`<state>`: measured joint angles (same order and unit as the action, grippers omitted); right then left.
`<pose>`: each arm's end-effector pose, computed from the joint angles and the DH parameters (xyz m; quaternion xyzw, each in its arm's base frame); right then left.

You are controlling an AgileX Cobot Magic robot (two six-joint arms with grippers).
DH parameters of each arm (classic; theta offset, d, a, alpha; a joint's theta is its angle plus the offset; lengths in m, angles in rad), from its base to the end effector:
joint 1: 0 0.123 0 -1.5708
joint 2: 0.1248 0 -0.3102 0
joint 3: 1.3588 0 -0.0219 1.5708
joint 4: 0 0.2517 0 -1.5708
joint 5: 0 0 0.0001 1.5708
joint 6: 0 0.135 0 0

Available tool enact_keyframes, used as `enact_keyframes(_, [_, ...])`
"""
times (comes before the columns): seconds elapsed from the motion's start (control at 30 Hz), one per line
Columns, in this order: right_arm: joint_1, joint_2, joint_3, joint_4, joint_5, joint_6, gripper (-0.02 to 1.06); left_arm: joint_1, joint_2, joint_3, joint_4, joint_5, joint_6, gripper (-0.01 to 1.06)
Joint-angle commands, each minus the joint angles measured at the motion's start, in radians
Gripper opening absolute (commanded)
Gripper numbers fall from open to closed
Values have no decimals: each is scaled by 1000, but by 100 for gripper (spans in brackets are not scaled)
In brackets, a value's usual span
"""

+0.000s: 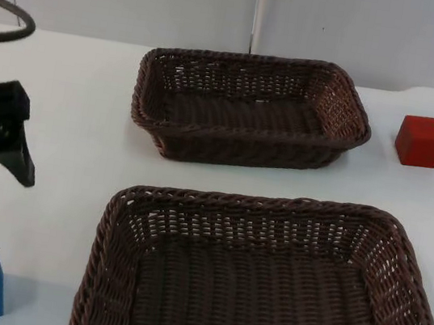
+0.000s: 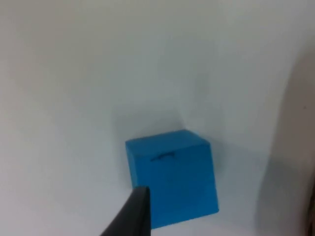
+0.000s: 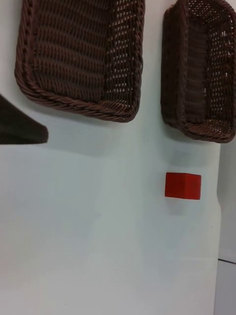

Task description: Pick up one cube with the left hand and place it into the upper basket. Pick up one cube with the right hand and place it into the lower basket.

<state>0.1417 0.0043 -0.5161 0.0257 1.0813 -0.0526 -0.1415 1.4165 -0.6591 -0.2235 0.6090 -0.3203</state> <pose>0.0069 0.0041 0.2603 -0.0837 0.8513 0.0359 0.5166 0.2368 -0.0510 0.1661 -0.1687 0.9720 -0.1074 0.1231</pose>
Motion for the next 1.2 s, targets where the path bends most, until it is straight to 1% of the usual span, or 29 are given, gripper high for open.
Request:
enact_keyframes(0.0, [-1,-4,2,2,-2,-8,105,-22,32,6,16,4,-28,105])
enact_keyframes(0.1, [-1,-4,2,2,-2,-8,105,-47,51,31,42,-18,-52,105])
enact_keyframes(0.17, [-1,-4,2,2,-2,-8,105,-61,65,60,74,-61,-91,105])
enact_keyframes(0.27, [-1,-4,2,2,-2,-8,105,-61,77,73,113,-81,-122,105])
enact_keyframes(0.37, [-1,-4,2,2,-2,-8,105,-61,113,75,188,-113,-178,105])
enact_keyframes(0.4, [-1,-4,2,2,-2,-8,105,-61,113,75,188,-113,-178,105])
enact_keyframes(0.57, [-1,-4,2,2,-2,-8,105,-61,197,75,188,-184,-178,105])
enact_keyframes(0.6, [-1,-4,2,2,-2,-8,105,-61,197,75,188,-184,-178,105])
enact_keyframes(0.7, [-1,-4,2,2,-2,-8,105,-61,247,75,192,-224,-178,105])
enact_keyframes(0.9, [-1,-4,2,2,-2,-8,105,-61,312,76,213,-252,-178,105])
enact_keyframes(1.03, [-1,-4,2,2,-2,-8,105,-61,343,76,213,-299,-178,105])
enact_keyframes(1.17, [-1,-4,2,2,-2,-8,105,-58,360,76,232,-309,-178,105])
